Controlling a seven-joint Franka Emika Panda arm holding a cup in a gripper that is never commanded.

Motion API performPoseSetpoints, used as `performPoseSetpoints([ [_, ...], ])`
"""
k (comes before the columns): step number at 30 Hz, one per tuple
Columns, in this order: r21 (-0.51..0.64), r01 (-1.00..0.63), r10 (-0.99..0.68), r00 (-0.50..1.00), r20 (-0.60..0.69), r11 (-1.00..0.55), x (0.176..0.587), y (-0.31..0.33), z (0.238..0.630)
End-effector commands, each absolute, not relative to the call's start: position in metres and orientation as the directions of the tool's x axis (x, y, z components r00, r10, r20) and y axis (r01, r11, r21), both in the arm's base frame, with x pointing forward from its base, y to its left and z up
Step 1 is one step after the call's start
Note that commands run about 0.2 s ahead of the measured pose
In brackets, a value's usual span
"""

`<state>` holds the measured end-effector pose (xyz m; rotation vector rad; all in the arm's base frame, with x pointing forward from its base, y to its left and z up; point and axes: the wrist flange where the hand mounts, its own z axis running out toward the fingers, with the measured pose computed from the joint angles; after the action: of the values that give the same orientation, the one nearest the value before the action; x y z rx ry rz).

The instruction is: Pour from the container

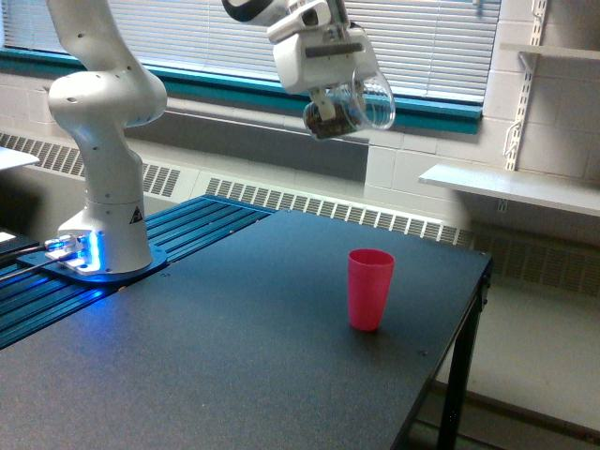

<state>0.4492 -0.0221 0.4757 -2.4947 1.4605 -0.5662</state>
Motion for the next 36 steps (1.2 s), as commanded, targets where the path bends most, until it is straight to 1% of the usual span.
performPoseSetpoints([
  [1,-0.342,-0.794,-0.865,0.463,0.194,-0.502,0.453,-0.019,0.461],
  [9,-0.328,-0.811,-0.874,0.463,0.149,-0.485,0.458,-0.019,0.446],
  [24,-0.301,-0.827,-0.878,0.468,0.099,-0.475,0.462,-0.008,0.432],
  [36,-0.288,-0.842,-0.886,0.460,0.059,-0.457,0.457,0.006,0.418],
])
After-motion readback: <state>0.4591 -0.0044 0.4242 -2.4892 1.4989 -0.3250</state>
